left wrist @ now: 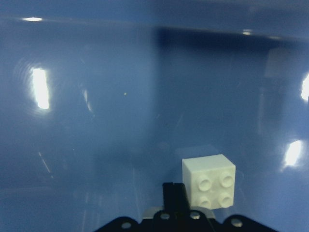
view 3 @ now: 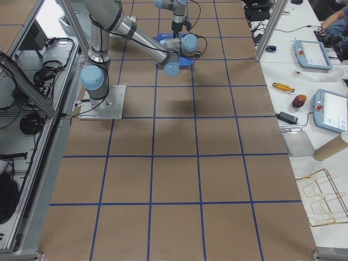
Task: Assemble white blocks and place on blue tray
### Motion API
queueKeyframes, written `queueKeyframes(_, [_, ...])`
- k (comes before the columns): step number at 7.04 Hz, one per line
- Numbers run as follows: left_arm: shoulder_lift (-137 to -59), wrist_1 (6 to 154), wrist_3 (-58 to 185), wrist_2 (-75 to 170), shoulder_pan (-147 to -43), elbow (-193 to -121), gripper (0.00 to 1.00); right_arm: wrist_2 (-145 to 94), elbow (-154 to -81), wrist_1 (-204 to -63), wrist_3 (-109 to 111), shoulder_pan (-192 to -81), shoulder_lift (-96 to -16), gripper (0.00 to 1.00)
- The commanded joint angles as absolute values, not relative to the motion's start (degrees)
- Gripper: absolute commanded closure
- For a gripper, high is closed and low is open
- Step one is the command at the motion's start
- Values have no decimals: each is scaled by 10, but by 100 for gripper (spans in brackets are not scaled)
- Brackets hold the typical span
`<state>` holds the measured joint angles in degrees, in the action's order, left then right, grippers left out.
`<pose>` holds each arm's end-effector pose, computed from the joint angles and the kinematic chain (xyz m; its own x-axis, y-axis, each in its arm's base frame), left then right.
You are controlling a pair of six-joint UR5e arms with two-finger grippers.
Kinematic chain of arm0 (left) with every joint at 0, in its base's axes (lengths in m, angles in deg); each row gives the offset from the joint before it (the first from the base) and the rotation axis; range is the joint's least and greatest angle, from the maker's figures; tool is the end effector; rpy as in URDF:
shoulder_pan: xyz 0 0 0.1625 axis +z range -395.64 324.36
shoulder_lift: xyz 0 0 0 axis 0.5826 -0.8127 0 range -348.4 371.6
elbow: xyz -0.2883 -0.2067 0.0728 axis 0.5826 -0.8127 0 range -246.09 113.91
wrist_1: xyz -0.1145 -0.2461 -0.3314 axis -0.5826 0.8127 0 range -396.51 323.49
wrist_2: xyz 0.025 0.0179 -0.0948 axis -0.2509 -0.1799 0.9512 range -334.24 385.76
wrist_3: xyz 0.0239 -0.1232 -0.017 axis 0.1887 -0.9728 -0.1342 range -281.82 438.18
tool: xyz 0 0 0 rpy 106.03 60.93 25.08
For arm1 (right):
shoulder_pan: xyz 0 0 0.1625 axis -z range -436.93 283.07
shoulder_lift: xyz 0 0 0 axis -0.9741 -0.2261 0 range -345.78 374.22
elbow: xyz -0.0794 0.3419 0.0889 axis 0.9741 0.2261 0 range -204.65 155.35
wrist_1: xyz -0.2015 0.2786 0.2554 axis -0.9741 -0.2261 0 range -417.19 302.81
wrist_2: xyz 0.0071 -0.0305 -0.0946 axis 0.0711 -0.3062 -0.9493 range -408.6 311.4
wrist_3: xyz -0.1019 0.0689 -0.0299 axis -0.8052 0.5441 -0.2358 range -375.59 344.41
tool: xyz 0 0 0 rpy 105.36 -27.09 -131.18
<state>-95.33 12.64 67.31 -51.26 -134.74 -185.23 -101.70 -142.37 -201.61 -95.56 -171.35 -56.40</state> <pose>-0.2351 -0.4443 0.0838 -0.9778 -0.0538 0.2025 -0.0273 0.9909 0.1316 0.2479 -0.4914 0.1182 -0.0627 -0.9978 0.0217 -0.7926 0.0366 -0.6086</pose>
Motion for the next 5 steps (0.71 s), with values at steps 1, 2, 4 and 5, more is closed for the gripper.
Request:
queueKeyframes(1, [-951, 127, 670, -512, -1348, -1854, 100, -1032, -1433, -2044, -891, -1751, -564, 100])
queueKeyframes(2, [-949, 127, 670, -512, -1348, -1859, 100, -1053, -1433, -2043, -881, -1761, -561, 100])
queueKeyframes(4, [-953, 126, 672, -511, -1349, -1860, 100, -1056, -1438, -2044, -863, -1778, -558, 100])
queueKeyframes(5, [-963, 112, 670, -508, -1348, -1857, 100, -1056, -1442, -2045, -862, -1779, -554, 99])
